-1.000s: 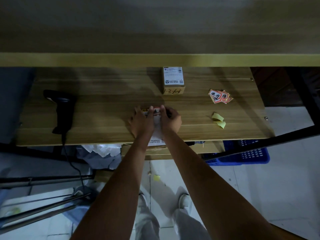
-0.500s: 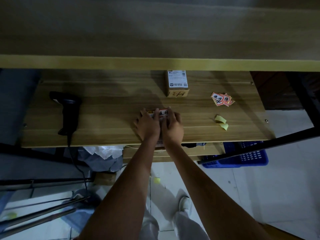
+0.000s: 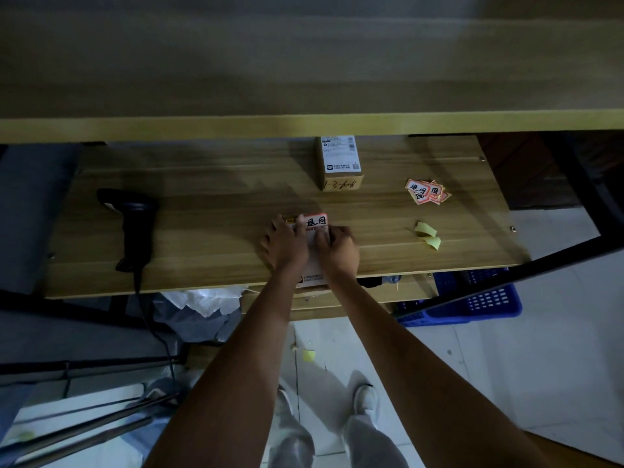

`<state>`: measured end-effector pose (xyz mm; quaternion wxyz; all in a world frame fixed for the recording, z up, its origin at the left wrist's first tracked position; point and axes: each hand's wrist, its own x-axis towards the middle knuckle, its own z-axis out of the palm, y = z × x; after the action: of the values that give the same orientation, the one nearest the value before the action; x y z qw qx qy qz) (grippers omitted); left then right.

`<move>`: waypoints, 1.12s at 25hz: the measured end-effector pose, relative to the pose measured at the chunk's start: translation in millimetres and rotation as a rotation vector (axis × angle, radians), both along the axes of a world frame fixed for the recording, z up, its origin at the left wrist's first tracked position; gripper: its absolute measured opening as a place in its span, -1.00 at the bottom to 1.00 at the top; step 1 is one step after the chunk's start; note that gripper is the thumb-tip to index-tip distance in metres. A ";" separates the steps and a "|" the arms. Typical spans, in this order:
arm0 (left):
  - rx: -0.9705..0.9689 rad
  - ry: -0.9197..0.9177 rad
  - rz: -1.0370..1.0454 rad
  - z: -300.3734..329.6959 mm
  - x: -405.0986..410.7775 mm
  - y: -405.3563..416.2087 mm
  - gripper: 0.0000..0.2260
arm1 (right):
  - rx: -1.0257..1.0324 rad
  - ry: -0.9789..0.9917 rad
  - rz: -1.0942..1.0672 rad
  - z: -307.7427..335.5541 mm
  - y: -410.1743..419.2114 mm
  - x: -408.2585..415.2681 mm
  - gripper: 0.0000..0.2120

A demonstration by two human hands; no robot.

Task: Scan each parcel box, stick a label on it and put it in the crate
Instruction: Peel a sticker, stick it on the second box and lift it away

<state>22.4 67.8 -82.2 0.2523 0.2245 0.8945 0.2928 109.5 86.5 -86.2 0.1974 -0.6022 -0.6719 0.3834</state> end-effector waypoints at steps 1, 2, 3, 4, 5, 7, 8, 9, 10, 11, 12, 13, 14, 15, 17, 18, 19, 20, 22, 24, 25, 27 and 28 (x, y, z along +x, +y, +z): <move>0.020 -0.015 -0.003 0.6 -0.8 -0.7 -0.45 | -0.038 0.024 0.005 1.4 2.1 2.0 -0.67; 0.042 -0.038 -0.002 1.5 -1.3 -1.2 -0.45 | -0.096 0.057 0.008 2.9 6.0 2.7 -0.64; 0.055 -0.058 0.007 1.8 -1.9 -1.3 -0.44 | -0.155 0.087 0.004 5.8 10.8 1.1 -0.59; 0.058 -0.065 0.018 1.7 -1.9 -1.2 -0.41 | -0.213 0.106 -0.008 7.5 16.0 -2.4 -0.54; 0.049 -0.058 0.027 1.4 -1.5 -0.6 -0.38 | -0.243 0.103 -0.020 9.2 20.0 -6.5 -0.49; 0.027 -0.010 0.034 0.7 0.8 1.2 -0.35 | -0.206 0.060 -0.029 6.5 23.1 -12.3 -0.42; 0.026 0.021 0.030 -0.3 2.5 1.3 -0.35 | -0.180 0.061 -0.040 3.9 22.8 -13.0 -0.44; 0.029 0.041 0.021 -1.4 2.8 1.9 -0.36 | -0.171 0.079 -0.048 3.4 22.3 -12.7 -0.49; 0.032 0.040 0.013 -3.1 2.0 2.8 -0.36 | -0.176 0.094 -0.057 2.0 22.4 -11.4 -0.53; 0.029 0.029 0.005 -5.1 0.5 3.5 -0.37 | -0.182 0.106 -0.057 1.9 22.5 -9.5 -0.57; 0.024 0.020 0.000 -5.9 -0.5 3.7 -0.37 | -0.186 0.118 -0.054 2.6 22.9 -8.6 -0.62; 0.018 0.017 -0.003 -5.7 -0.9 3.7 -0.39 | -0.184 0.128 -0.051 5.9 22.7 -9.4 -0.68; 0.013 0.017 -0.003 -4.6 -0.4 3.5 -0.40 | -0.172 0.130 -0.052 7.9 22.6 -11.0 -0.67; 0.007 0.014 -0.002 -3.8 -0.6 3.6 -0.42 | -0.154 0.117 -0.047 9.6 22.3 -12.2 -0.66; 0.006 0.009 0.001 -3.0 -0.3 2.8 -0.47 | -0.119 0.088 -0.034 7.0 21.6 -13.2 -0.65; 0.019 0.013 0.008 -3.3 0.2 1.7 -0.50 | -0.111 0.089 -0.037 4.6 21.8 -13.0 -0.65; 0.038 0.014 0.019 -3.8 0.4 0.9 -0.53 | -0.111 0.100 -0.052 3.1 21.6 -12.9 -0.66; 0.061 0.015 0.030 -4.7 0.2 0.6 -0.56 | -0.123 0.121 -0.074 2.6 21.5 -12.7 -0.66; 0.101 0.010 0.037 -5.5 1.8 0.0 -0.55 | -0.163 0.150 -0.098 0.8 21.3 -11.4 -0.65; 0.109 0.030 0.034 -2.8 4.7 -0.8 -0.50 | -0.191 0.149 -0.082 -1.6 21.7 -9.8 -0.59; 0.097 0.050 0.026 -1.7 5.3 -0.5 -0.47 | -0.193 0.140 -0.071 -2.4 22.0 -9.6 -0.53; 0.066 0.087 0.014 -1.7 5.1 0.3 -0.44 | -0.179 0.121 -0.058 -3.9 22.9 -10.2 -0.50; 0.055 0.091 0.008 -3.3 4.1 0.8 -0.43 | -0.173 0.117 -0.052 -3.9 22.9 -10.4 -0.49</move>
<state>26.5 68.5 -85.5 0.2039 0.2407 0.8976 0.3080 99.1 109.5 -90.1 0.1933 -0.6108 -0.6078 0.4692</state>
